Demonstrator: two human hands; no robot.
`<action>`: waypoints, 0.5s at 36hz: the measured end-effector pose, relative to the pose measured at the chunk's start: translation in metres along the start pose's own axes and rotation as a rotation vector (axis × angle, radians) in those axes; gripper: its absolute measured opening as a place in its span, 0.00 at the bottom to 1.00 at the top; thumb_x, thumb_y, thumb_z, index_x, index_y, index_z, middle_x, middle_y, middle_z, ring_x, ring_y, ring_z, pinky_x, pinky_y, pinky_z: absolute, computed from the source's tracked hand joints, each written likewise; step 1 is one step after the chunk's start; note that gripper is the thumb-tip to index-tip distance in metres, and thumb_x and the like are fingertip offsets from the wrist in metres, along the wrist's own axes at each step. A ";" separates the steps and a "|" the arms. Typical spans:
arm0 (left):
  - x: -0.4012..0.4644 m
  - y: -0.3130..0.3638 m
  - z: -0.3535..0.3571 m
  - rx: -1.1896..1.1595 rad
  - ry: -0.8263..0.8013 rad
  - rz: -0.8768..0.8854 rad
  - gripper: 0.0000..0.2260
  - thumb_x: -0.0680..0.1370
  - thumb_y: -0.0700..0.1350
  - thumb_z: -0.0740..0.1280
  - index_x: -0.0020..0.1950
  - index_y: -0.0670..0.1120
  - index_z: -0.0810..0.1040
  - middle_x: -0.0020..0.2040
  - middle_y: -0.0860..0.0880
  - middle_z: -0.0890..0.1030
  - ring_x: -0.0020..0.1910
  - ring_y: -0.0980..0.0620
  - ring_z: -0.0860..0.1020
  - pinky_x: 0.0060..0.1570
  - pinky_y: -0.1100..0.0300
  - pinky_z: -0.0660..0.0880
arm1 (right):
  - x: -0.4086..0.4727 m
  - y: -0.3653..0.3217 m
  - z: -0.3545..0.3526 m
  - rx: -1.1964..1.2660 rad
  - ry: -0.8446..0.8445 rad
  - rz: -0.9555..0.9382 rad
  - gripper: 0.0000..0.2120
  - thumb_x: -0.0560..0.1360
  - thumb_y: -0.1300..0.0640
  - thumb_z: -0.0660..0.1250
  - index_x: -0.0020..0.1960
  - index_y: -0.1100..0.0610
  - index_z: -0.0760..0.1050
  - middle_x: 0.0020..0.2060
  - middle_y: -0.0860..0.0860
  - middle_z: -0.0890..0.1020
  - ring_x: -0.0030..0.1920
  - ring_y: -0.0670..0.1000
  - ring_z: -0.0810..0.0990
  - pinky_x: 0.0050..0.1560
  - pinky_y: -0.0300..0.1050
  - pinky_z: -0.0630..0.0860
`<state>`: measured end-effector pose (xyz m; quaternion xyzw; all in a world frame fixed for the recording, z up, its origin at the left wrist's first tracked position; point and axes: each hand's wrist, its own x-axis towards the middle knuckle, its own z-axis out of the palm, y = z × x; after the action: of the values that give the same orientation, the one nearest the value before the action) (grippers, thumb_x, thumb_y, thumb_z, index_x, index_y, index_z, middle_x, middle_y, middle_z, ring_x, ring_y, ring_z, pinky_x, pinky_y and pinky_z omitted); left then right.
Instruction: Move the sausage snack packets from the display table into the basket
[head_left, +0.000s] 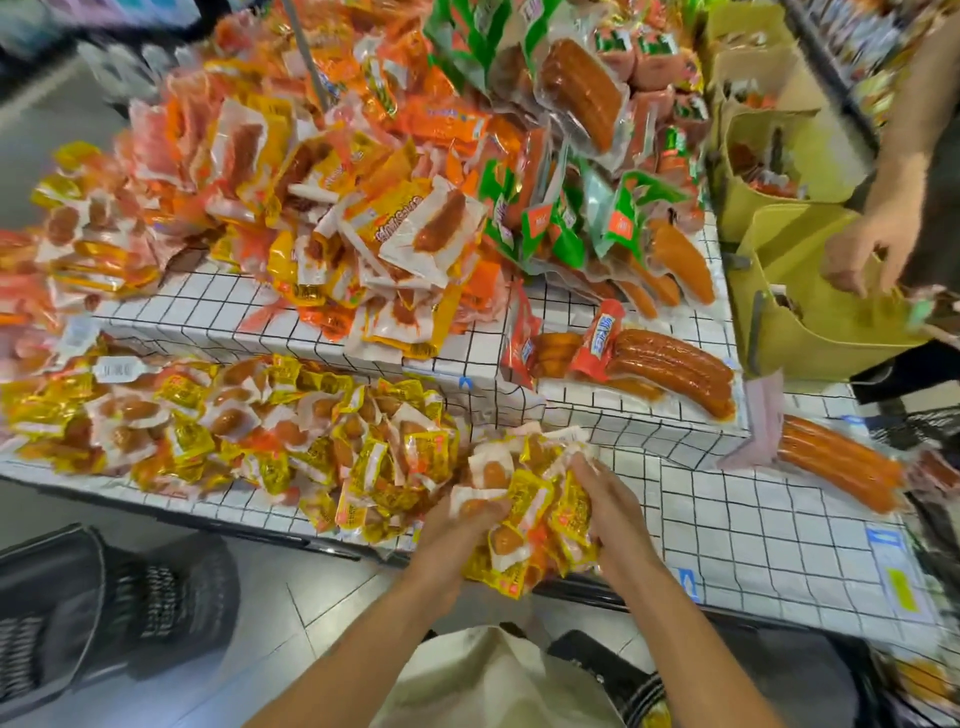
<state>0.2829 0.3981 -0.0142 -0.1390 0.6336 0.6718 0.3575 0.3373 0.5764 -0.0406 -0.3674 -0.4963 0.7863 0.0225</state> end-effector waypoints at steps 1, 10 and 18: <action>0.001 0.000 0.004 0.024 0.033 0.038 0.17 0.76 0.47 0.75 0.63 0.54 0.79 0.58 0.53 0.85 0.57 0.51 0.83 0.56 0.54 0.80 | 0.005 -0.002 0.003 -0.012 0.022 -0.013 0.25 0.75 0.40 0.71 0.68 0.51 0.77 0.59 0.52 0.85 0.59 0.53 0.84 0.65 0.60 0.78; 0.009 -0.042 0.024 0.434 0.342 0.397 0.28 0.81 0.45 0.68 0.79 0.49 0.62 0.77 0.49 0.63 0.78 0.50 0.60 0.76 0.48 0.60 | 0.049 0.024 0.011 -0.590 0.099 -0.292 0.31 0.82 0.41 0.62 0.80 0.48 0.57 0.77 0.51 0.63 0.76 0.49 0.61 0.72 0.45 0.60; 0.026 -0.097 -0.001 1.130 0.079 0.748 0.32 0.81 0.43 0.64 0.82 0.53 0.55 0.83 0.49 0.48 0.82 0.44 0.44 0.77 0.37 0.56 | 0.030 0.068 -0.013 -0.926 0.018 -0.651 0.29 0.84 0.46 0.59 0.82 0.46 0.54 0.82 0.45 0.50 0.82 0.50 0.45 0.80 0.57 0.48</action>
<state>0.3279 0.3990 -0.1034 0.2732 0.9054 0.3105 0.0955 0.3457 0.5636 -0.1141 -0.1735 -0.8770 0.4358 0.1043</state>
